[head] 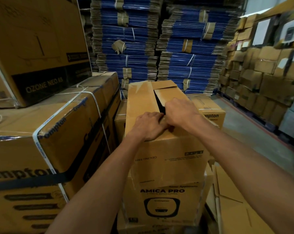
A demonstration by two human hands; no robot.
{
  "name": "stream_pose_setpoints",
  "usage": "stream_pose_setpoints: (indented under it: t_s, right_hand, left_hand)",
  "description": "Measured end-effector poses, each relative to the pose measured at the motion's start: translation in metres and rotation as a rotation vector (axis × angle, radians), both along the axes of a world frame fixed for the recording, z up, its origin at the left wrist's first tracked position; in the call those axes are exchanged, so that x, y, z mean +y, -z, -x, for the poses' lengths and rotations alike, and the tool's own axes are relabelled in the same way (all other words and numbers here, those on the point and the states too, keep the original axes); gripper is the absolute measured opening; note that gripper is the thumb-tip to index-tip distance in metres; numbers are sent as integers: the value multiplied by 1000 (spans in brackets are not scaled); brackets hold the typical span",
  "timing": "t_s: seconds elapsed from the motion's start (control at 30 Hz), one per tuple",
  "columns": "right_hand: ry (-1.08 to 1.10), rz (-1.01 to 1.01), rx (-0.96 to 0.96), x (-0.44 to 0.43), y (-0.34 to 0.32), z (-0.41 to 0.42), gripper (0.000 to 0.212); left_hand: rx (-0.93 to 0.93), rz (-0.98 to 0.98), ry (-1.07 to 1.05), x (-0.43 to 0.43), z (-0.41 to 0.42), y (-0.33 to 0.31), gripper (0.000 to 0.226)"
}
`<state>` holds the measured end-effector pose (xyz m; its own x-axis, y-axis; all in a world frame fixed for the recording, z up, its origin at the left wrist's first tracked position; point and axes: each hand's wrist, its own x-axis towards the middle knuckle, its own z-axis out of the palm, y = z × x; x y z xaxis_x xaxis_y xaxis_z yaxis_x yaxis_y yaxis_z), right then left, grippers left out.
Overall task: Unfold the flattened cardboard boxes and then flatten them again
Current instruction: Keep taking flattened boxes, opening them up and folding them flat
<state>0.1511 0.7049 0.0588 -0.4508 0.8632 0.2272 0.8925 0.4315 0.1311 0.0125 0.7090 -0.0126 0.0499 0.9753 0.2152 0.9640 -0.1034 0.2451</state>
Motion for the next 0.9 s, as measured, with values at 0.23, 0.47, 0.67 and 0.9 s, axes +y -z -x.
stream_pose_setpoints:
  t_s: [0.23,0.47,0.67,0.9]
  right_hand:
    - [-74,45,-103,5,-26,-37,32]
    - [-87,69,58,35,-36,-60,34]
    - [-42,69,158,54,-50,-76,41]
    - [-95,1004,825,51,-94,-116,35]
  left_hand:
    - [-58,276,104,17,-30,-34,77]
    - [-246,350,76,64,-76,-29,125]
    - [-66,-180,60,19,-75,-53,122]
    - [279,-626,102,-51,-96,-62,88]
